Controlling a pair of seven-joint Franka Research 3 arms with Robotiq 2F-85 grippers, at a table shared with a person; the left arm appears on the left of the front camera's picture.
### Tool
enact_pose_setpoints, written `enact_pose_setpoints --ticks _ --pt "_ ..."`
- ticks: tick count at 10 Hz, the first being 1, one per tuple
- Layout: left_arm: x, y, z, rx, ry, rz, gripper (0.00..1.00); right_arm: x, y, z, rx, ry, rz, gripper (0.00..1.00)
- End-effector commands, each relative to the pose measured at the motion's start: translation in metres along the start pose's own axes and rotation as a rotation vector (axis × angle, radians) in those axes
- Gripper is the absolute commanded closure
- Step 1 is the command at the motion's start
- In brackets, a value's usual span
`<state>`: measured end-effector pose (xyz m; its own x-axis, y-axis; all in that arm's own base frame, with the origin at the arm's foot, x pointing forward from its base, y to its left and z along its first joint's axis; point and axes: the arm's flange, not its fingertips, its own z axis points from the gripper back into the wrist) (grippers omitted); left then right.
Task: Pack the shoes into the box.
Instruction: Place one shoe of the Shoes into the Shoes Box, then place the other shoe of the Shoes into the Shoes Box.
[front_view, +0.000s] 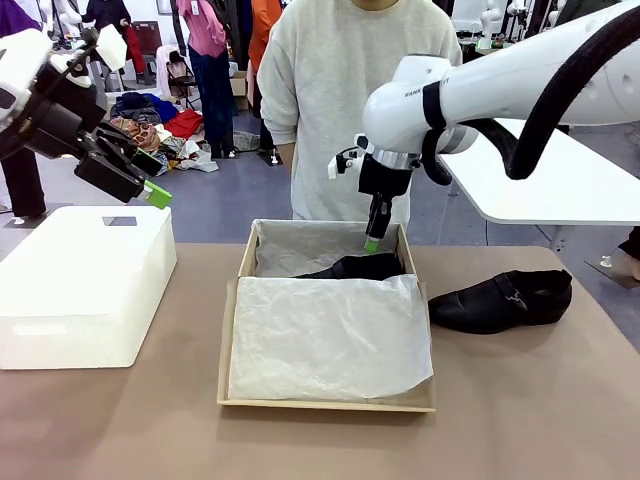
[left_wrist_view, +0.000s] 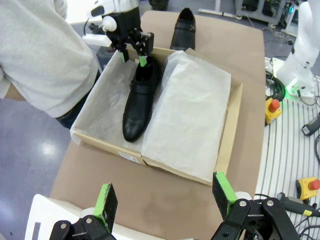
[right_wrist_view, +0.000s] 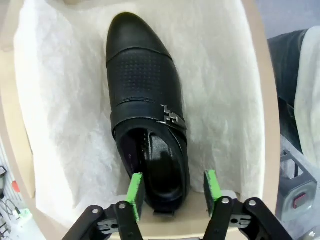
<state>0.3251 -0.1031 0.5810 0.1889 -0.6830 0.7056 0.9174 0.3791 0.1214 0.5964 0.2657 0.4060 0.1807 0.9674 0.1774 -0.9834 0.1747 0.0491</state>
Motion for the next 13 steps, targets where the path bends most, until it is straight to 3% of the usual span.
enact_pose_setpoints --ticks 1,8,13 --pt "0.0 0.002 0.001 -0.017 -0.018 -0.011 0.0 -0.003 0.003 0.02 0.014 -0.029 0.043 0.0" --pt "0.0 0.002 0.001 -0.017 -0.018 -0.011 0.0 -0.019 0.008 0.068 -0.046 0.011 0.032 0.0" --pt "0.0 0.002 0.001 -0.017 -0.018 -0.011 0.0 -0.081 0.027 0.12 -0.118 0.146 0.177 0.0"
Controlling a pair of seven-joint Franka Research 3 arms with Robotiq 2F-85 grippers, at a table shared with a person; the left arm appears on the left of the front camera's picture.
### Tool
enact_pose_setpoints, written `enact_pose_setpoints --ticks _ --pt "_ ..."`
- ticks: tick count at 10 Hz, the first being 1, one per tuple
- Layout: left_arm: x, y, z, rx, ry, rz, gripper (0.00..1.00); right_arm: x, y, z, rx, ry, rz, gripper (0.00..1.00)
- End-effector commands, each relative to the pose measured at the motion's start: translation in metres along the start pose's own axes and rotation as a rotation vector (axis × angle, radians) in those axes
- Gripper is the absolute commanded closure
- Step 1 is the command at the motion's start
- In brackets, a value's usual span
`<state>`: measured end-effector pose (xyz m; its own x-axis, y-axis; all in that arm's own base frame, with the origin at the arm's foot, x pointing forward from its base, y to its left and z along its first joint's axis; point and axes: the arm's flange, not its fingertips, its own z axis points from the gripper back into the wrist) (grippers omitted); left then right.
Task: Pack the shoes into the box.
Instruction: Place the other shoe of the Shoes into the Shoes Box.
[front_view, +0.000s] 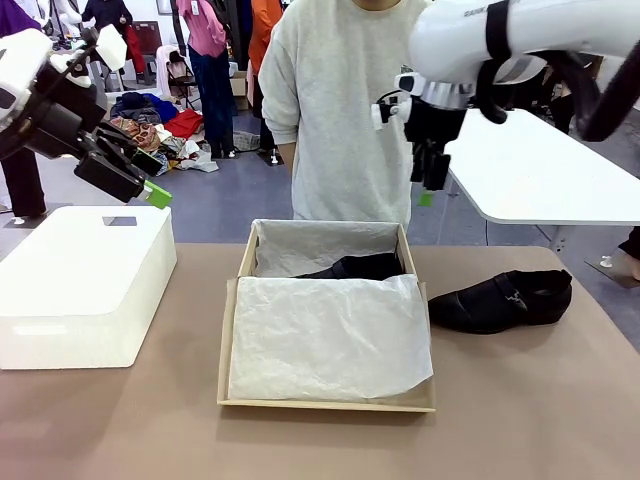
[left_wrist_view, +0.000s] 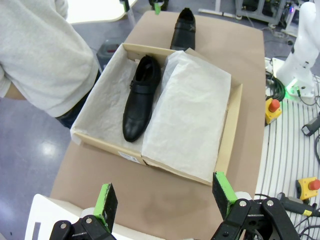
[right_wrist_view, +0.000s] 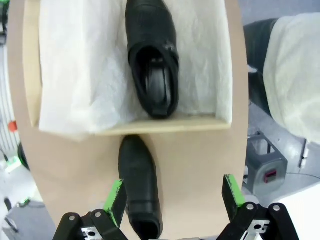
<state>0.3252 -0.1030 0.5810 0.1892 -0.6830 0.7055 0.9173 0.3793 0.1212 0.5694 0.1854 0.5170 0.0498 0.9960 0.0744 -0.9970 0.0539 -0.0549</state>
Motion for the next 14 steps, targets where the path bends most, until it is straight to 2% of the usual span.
enact_pose_setpoints --ticks 1,5,7,9,11,12,14 --pt "0.0 0.001 0.001 -0.017 -0.018 -0.011 0.0 -0.033 0.017 -0.001 -0.032 0.057 0.046 0.0" --pt "0.0 0.001 0.001 -0.017 -0.018 -0.011 0.0 -0.1 0.042 -0.001 -0.072 0.08 -0.025 0.0" --pt "0.0 0.001 0.001 -0.017 -0.018 -0.011 0.0 -0.124 0.048 -0.008 -0.052 0.058 -0.059 0.0" --pt "0.0 0.001 0.001 -0.017 -0.018 -0.011 0.0 -0.132 0.047 -0.016 -0.05 0.041 -0.072 0.0" --pt "0.0 0.001 0.001 -0.017 -0.018 -0.011 0.0 -0.124 0.041 -0.024 -0.029 0.035 -0.076 0.0" --pt "0.0 0.001 0.001 -0.017 -0.018 -0.011 0.0 -0.131 0.044 -0.017 -0.027 0.07 -0.101 0.0" --pt "0.0 0.001 0.001 -0.017 -0.018 -0.011 0.0 -0.131 0.044 -0.017 -0.027 0.07 -0.101 0.0"
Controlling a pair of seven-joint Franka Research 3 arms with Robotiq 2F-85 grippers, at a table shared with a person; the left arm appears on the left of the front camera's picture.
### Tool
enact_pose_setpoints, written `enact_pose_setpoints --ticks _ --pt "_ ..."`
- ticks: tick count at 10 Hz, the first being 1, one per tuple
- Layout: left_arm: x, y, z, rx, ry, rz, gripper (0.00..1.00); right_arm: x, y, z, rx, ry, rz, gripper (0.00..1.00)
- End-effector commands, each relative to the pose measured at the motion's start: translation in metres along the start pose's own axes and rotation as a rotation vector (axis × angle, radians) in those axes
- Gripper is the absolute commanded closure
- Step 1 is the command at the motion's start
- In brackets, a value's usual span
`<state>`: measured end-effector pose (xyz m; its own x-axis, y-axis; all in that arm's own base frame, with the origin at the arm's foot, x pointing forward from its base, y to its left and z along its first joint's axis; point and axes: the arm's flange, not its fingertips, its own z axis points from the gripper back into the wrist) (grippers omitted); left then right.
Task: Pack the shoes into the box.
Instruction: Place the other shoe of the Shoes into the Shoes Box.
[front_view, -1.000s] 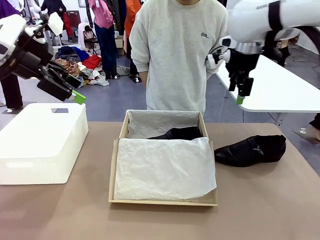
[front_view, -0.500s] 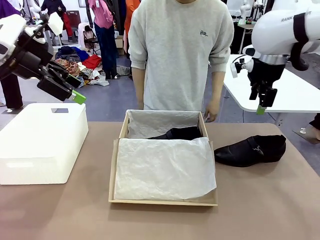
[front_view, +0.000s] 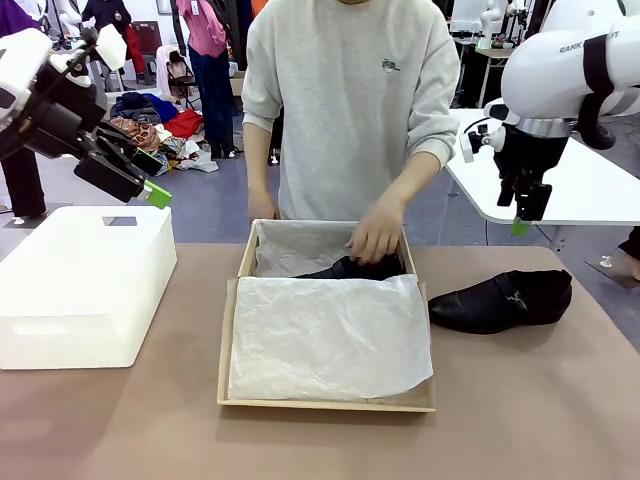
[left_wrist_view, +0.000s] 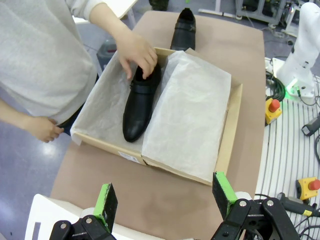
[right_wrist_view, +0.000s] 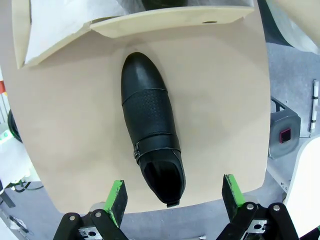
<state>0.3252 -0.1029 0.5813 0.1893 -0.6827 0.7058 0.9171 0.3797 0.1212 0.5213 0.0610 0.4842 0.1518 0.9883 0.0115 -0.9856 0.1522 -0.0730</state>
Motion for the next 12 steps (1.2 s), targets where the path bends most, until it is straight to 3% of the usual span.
enact_pose_setpoints --ticks 1,5,12 --pt "0.0 0.001 0.0 -0.017 -0.018 -0.011 0.0 -0.003 0.0 0.004 -0.004 0.001 -0.003 0.0" --pt "0.0 0.001 0.0 -0.017 -0.018 -0.011 0.0 0.0 0.0 0.0 -0.001 0.0 -0.001 0.0" --pt "0.0 0.001 0.0 -0.017 -0.018 -0.011 0.0 -0.072 0.002 -0.047 0.04 -0.035 0.001 0.0"
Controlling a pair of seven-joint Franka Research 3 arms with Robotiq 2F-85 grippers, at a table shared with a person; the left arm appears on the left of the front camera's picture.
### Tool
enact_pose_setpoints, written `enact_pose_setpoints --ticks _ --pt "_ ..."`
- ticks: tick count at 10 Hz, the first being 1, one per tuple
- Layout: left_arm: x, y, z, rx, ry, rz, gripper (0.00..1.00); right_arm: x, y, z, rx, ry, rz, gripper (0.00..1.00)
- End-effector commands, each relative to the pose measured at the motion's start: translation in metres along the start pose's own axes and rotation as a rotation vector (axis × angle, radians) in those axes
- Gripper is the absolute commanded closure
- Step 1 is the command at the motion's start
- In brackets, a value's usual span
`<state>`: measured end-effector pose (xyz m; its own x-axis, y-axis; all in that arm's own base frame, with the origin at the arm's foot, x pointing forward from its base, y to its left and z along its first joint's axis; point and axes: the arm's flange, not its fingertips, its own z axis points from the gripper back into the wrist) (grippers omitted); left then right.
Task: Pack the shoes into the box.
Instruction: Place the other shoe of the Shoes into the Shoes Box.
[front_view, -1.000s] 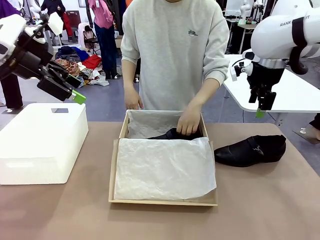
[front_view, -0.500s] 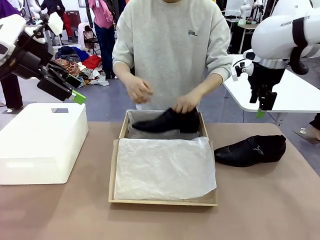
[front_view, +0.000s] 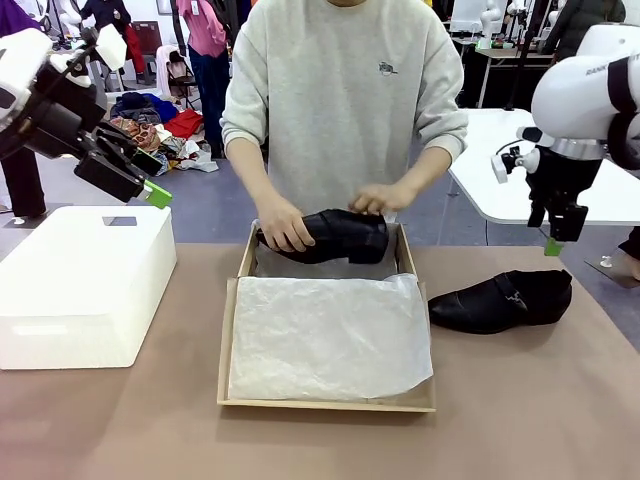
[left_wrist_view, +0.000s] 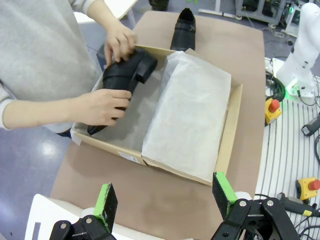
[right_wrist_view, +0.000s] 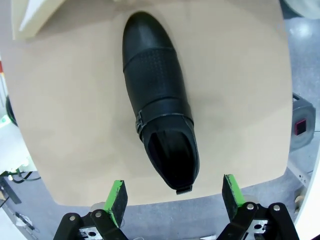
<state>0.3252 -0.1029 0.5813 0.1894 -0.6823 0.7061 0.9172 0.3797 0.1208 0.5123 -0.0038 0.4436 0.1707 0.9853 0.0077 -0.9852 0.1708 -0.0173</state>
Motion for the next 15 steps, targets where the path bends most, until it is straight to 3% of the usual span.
enact_pose_setpoints --ticks 1,8,15 --pt "0.0 0.001 0.0 -0.017 -0.017 -0.011 0.0 -0.012 -0.004 -0.015 -0.01 -0.05 0.013 0.0" --pt "0.0 0.001 0.0 -0.017 -0.017 -0.011 0.0 -0.027 -0.033 -0.051 0.017 -0.077 0.035 0.0" --pt "0.0 0.001 0.0 -0.017 -0.017 -0.011 0.0 -0.022 -0.026 -0.055 0.028 -0.035 0.014 0.0"
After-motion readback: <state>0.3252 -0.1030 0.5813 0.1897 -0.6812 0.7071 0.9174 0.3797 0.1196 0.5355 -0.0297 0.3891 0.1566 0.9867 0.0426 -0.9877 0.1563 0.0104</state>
